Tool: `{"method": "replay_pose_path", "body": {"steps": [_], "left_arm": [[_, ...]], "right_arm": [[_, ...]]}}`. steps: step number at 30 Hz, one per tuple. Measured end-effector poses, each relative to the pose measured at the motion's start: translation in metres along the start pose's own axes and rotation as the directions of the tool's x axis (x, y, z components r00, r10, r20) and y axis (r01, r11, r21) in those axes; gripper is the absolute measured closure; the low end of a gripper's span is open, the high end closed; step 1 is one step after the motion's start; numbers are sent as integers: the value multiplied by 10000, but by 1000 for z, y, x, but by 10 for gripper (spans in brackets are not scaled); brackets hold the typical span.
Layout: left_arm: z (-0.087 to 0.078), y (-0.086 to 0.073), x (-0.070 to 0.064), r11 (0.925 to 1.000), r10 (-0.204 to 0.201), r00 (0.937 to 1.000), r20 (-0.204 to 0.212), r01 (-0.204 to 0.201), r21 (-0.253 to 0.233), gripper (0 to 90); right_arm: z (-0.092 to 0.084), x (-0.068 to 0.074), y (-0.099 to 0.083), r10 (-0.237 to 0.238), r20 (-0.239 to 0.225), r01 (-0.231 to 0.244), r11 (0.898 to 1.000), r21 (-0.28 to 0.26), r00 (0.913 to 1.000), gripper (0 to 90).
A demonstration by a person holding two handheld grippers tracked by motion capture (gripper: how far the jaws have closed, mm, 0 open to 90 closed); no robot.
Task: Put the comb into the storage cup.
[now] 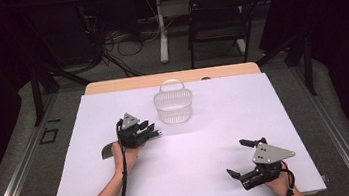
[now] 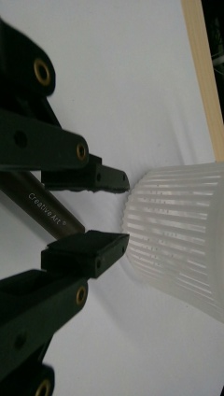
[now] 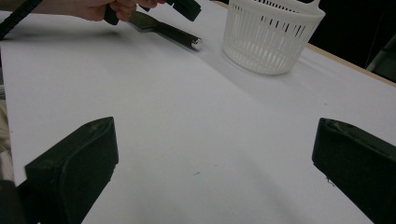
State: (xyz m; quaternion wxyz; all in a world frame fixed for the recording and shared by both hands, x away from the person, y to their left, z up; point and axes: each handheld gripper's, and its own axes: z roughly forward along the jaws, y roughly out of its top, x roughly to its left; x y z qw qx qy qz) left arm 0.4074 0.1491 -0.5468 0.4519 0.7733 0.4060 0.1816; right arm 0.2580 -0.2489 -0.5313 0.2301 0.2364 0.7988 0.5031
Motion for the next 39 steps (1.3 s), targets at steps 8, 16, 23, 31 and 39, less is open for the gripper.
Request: {"method": "replay_pose_path", "body": {"steps": [8,16,23,31,39], "left_arm": [[13,5,-2,9990,-103,9999,119,98,426,900],[24,5,-6,9945,-27,9999,143,11,1046,900],[26,4,-6,9931,-23,9999,154,5,1175,900],[27,2,-4,9889,-59,9995,321,10,1486,900],[27,0,-6,9826,65,9986,524,-161,1849,899]], "right_arm": [[0,0,0,6,-28,-6,10000,-41,10000,2],[0,-1,0,34,-17,-34,10000,-3,10000,2],[-1,1,1,-72,16,72,10000,-35,10000,2],[-1,1,0,9,12,-9,10000,-12,10000,2],[-3,0,0,-54,83,54,10000,-41,10000,2]]}}
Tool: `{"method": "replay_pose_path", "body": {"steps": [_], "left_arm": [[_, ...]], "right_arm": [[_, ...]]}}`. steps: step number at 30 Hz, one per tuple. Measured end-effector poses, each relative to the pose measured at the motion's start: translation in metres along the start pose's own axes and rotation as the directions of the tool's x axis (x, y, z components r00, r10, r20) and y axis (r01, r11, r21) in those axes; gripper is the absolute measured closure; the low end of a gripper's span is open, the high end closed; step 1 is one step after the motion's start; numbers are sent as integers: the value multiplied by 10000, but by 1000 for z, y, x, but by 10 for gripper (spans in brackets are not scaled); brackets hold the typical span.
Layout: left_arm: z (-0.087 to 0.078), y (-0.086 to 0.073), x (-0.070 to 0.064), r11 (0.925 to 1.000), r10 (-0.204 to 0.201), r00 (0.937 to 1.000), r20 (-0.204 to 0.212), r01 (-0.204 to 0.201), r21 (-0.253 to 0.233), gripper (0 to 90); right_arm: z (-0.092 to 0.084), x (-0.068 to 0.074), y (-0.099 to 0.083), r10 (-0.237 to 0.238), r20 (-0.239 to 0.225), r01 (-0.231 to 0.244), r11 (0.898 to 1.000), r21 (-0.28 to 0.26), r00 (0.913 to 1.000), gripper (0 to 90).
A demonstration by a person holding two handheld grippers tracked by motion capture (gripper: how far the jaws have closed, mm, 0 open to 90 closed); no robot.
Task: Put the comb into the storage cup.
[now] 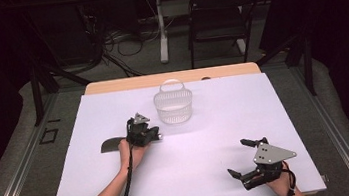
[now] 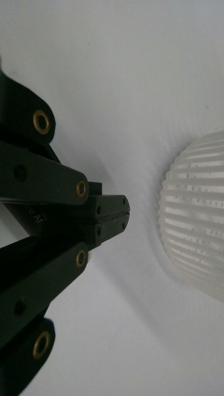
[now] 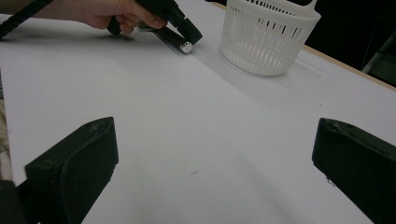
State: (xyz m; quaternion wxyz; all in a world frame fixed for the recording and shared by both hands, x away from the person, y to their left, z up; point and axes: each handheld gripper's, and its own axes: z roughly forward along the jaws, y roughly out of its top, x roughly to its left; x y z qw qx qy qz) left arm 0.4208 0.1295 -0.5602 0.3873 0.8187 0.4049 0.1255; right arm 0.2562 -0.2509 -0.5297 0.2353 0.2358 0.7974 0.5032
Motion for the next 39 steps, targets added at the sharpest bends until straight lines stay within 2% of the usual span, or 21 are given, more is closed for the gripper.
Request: {"method": "replay_pose_path", "body": {"steps": [8,12,18,29,31,39], "left_arm": [[-7,-6,-6,9994,309,9995,59,-310,133,896],[-12,-10,-6,9994,287,9995,101,-288,176,899],[-16,-11,-4,9997,196,9997,142,-198,156,899],[-19,-15,-10,9985,334,9986,412,-351,420,900],[-20,-16,-11,9976,465,9978,463,-488,488,900],[-26,-21,-12,9973,416,9978,523,-446,579,899]], "right_arm": [[-1,0,0,-1,46,1,10000,-33,10000,2],[-1,-2,-1,123,213,-124,9999,47,9997,2],[0,-2,-1,96,200,-98,9999,85,9998,2],[-1,-2,-1,50,183,-52,10000,74,9998,2],[-1,-2,-1,37,180,-39,10000,82,9998,2],[-2,-2,-1,31,191,-34,9999,121,9998,3]]}}
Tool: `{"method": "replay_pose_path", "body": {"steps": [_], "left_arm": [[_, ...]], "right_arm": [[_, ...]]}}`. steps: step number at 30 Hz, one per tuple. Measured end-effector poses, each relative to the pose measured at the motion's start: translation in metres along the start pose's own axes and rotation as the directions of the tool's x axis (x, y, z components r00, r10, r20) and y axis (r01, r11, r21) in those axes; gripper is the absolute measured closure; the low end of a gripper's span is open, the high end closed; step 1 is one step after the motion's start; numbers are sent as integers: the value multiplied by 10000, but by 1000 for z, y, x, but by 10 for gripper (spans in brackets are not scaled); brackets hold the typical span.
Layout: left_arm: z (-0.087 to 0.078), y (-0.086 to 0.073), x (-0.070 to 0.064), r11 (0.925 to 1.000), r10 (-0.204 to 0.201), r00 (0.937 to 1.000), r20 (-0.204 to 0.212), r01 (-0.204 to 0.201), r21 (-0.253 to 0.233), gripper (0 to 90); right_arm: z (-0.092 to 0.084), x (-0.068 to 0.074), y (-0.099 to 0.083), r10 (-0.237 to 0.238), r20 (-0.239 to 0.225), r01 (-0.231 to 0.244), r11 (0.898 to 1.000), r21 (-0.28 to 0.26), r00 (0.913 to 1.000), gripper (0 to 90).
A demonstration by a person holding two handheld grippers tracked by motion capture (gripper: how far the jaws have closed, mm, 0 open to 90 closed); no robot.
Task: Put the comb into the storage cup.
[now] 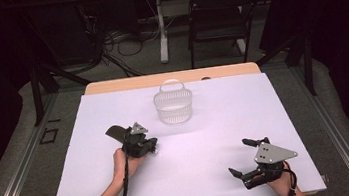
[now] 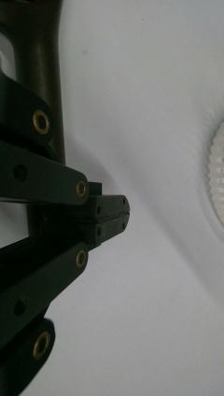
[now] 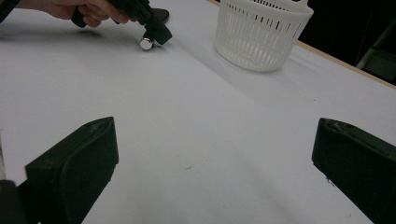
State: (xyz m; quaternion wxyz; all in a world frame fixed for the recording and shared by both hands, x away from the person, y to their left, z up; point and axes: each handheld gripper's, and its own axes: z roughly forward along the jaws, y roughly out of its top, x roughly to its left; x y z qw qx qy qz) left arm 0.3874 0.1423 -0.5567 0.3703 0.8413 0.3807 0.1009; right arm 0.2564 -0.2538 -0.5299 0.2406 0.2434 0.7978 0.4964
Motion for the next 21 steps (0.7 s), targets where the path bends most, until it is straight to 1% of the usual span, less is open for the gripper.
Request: {"method": "replay_pose_path", "body": {"steps": [4,6,7,10,11,12,15,21], "left_arm": [[-2,-2,0,10000,-3,10000,-2,3,76,899],[-4,-4,0,10000,-6,10000,-10,6,34,899],[-5,-5,0,9999,-27,10000,-14,27,105,899],[-8,-8,-1,10000,-41,10000,-25,41,68,899],[-10,-9,0,9999,17,10000,-59,-17,112,899],[-10,-10,-1,10000,-25,10000,-47,25,76,900],[-15,-12,-1,9999,39,9999,-96,-38,101,899],[-23,-17,0,9999,-14,10000,-65,15,142,900]], "right_arm": [[0,0,0,-5,-5,5,10000,4,10000,3],[0,0,0,-4,9,4,10000,21,10000,3],[0,0,0,-4,9,4,10000,21,10000,3],[0,0,0,2,-7,-2,10000,15,10000,3],[0,0,0,-16,-8,16,10000,29,10000,3],[0,0,0,-4,-11,4,10000,2,10000,3],[0,1,0,-15,-24,15,10000,-11,10000,3],[0,0,0,2,-38,-2,10000,19,10000,3]]}}
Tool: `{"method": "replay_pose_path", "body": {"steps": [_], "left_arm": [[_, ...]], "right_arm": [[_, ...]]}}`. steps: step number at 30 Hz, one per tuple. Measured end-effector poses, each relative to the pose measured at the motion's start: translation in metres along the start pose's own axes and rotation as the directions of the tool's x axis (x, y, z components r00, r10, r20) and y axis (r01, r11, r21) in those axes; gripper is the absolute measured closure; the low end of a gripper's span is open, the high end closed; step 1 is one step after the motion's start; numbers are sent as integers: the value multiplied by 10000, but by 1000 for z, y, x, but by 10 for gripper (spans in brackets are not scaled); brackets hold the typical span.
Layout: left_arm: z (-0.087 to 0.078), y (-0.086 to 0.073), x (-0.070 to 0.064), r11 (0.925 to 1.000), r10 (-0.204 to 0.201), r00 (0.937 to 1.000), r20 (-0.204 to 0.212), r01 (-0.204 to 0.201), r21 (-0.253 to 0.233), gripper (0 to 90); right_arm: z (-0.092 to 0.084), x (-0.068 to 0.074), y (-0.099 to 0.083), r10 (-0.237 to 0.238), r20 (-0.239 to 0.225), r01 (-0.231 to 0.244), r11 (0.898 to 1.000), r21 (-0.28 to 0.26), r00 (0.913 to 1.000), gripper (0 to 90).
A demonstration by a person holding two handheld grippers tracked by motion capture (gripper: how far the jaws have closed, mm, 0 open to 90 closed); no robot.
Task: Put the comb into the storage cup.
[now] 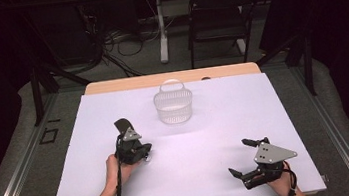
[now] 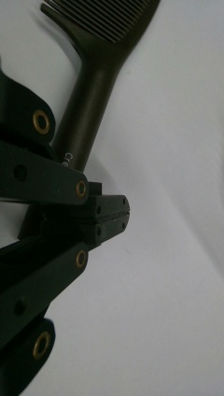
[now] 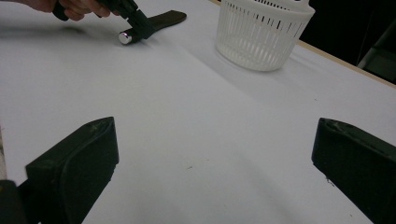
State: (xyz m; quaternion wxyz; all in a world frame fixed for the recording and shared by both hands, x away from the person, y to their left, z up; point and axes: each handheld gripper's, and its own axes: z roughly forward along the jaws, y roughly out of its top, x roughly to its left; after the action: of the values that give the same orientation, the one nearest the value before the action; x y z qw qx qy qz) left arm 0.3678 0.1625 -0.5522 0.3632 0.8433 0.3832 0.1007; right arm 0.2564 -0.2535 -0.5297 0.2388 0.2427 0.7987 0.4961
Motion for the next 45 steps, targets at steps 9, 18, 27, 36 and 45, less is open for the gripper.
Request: {"method": "replay_pose_path", "body": {"steps": [9,18,27,36,45], "left_arm": [[-9,-7,0,9998,143,9998,-109,-141,129,900],[-21,-16,-1,9998,77,9996,-290,-72,169,898],[-31,-22,0,9990,329,9968,-728,-306,328,898],[-37,-28,7,9986,223,9958,-891,-179,494,898],[-44,-34,15,9991,57,9923,-1234,-3,432,898]], "right_arm": [[0,0,0,38,53,-39,10000,20,10000,4],[0,0,1,-53,56,52,10000,7,10000,4],[0,0,1,-59,78,58,10000,8,10000,4],[0,0,0,-22,90,22,10000,18,10000,4],[0,0,0,6,85,-7,10000,52,10000,4]]}}
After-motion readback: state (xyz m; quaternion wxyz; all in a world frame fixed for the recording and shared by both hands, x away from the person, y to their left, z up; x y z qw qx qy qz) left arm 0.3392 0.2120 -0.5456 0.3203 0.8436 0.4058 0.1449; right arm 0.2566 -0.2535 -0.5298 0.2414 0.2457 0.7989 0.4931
